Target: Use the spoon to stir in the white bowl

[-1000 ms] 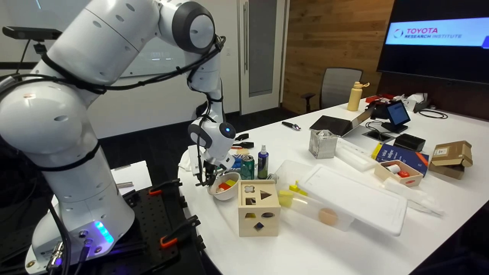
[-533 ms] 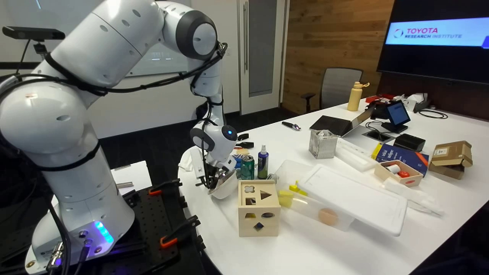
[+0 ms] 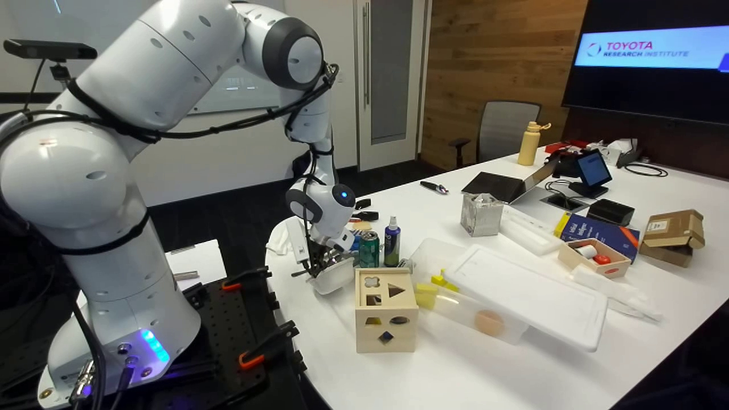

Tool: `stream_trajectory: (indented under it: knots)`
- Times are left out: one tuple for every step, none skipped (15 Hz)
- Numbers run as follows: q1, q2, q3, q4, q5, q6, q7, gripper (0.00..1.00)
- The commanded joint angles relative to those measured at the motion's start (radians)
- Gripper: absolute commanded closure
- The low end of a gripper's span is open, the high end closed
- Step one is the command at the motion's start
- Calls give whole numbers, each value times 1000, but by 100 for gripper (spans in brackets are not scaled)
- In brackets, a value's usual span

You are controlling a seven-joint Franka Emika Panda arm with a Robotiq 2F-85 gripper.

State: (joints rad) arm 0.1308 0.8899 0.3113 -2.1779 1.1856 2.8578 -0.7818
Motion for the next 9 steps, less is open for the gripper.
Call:
stream_trajectory:
  knots:
    - [9,24,-1,29,-8,2,0,65]
    - [11,27,-2,31,-9,2,3,73]
    - [12,29,-3,32,-9,1,6,80]
    - [14,30,-5,33,-11,1,11,88]
    - [16,31,-6,33,-12,1,14,95]
    - [17,30,-8,32,-14,0,17,100]
    - [18,27,-7,32,-15,-4,20,100]
    - [20,22,-9,33,-18,-7,23,98]
    - [22,21,-12,32,-21,-7,26,98]
